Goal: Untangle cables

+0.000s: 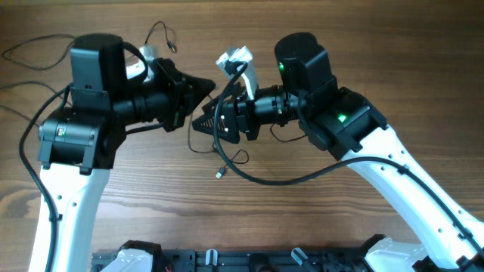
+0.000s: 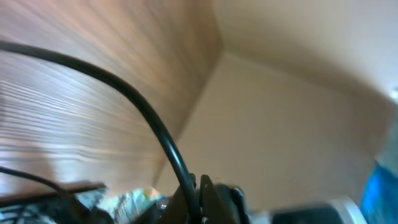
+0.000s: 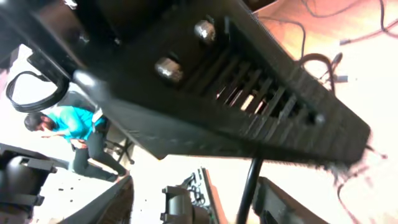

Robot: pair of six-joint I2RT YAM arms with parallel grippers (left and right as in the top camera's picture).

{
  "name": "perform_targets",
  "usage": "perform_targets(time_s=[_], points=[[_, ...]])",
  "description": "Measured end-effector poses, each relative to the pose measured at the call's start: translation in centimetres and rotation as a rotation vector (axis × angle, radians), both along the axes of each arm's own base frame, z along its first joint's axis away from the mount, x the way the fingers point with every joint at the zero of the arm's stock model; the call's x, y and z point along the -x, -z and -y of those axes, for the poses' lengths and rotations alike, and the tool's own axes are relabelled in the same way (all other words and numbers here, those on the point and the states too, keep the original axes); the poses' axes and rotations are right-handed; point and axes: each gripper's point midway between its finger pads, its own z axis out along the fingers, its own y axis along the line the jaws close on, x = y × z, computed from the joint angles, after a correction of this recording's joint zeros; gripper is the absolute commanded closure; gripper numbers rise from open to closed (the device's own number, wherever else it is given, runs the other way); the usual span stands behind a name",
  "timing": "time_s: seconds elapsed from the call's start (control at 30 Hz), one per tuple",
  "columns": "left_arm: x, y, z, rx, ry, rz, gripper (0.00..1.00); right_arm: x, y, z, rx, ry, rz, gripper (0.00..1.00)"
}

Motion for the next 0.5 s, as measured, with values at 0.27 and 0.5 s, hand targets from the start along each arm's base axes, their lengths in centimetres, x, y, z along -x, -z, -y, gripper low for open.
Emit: perform_targets(time_s=[0.27, 0.5], points=[[-1.3, 2.4, -3.1, -0.168, -0.161, -0.023, 0.96, -2.5, 2.5, 4.0, 0.095, 0.127, -0.136, 0.01], [-2.6, -1.9, -2.3, -0.091, -0.147, 0.170, 0.96, -6.0, 6.0, 10.8, 0.233, 0.371, -0.298, 0.00]])
